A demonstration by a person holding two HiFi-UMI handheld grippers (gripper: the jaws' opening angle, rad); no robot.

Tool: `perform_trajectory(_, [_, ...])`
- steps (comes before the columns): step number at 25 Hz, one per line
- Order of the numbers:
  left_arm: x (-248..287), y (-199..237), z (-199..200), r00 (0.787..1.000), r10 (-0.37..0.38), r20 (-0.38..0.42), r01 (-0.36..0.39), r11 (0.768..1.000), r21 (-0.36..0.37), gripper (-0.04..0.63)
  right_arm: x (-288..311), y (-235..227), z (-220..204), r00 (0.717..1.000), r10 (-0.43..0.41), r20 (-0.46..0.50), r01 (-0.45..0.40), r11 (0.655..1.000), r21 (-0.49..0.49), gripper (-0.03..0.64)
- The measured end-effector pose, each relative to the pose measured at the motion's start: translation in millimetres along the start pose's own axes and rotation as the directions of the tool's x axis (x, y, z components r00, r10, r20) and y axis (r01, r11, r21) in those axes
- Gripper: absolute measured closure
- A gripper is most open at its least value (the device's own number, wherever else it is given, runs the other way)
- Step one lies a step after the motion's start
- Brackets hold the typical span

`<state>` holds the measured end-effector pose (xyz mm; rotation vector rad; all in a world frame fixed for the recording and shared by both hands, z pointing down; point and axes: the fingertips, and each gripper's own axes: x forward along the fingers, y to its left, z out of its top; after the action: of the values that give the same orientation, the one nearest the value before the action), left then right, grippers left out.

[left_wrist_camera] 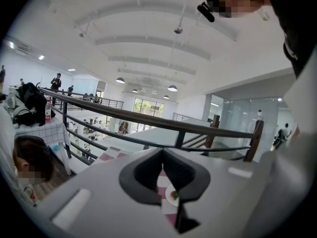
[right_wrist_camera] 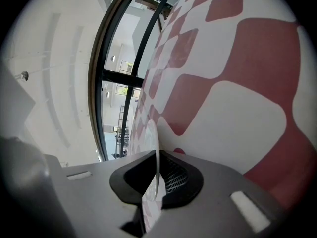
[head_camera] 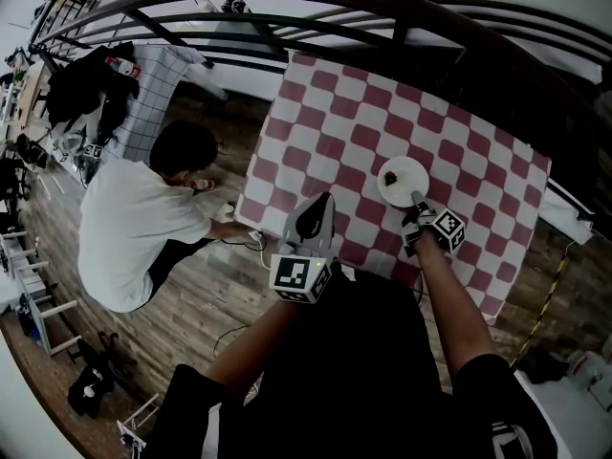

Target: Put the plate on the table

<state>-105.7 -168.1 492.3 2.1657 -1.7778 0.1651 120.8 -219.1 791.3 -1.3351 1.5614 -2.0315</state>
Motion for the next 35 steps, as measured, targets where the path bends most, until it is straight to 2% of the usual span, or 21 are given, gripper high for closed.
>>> perform_trajectory(10, [-11.2, -0.4, -4.7, 1.0, 0.014, 0.002, -0.014, 1.0, -0.008, 0.584, -0.9, -4.5, -4.4, 1.0, -0.01, -0.016, 0.01, 1.0, 0.017, 0.6])
perform_trajectory(17, [-18.4, -0.2, -10.7, 1.0, 0.022, -0.002, -0.022, 1.0, -0.017, 0.584, -6.3, -11.2, -1.6, 0.997, -0.079, 0.009, 0.079, 0.997, -0.014, 0.594])
perform_trajectory(20, [-21.8, -1.0, -11.1, 1.0, 0.02, 0.0, -0.02, 1.0, -0.015, 0.584, -6.9, -14.6, -1.5, 0.996, -0.088, 0.011, 0.088, 0.996, -0.012, 0.549])
perform_trajectory(35, [-30.5, -12.5, -15.4, 1.0, 0.027, 0.008, -0.027, 1.0, -0.004, 0.586, -22.4, -26.5, 0.2, 0.981, -0.192, 0.01, 0.192, 0.973, -0.129, 0.549])
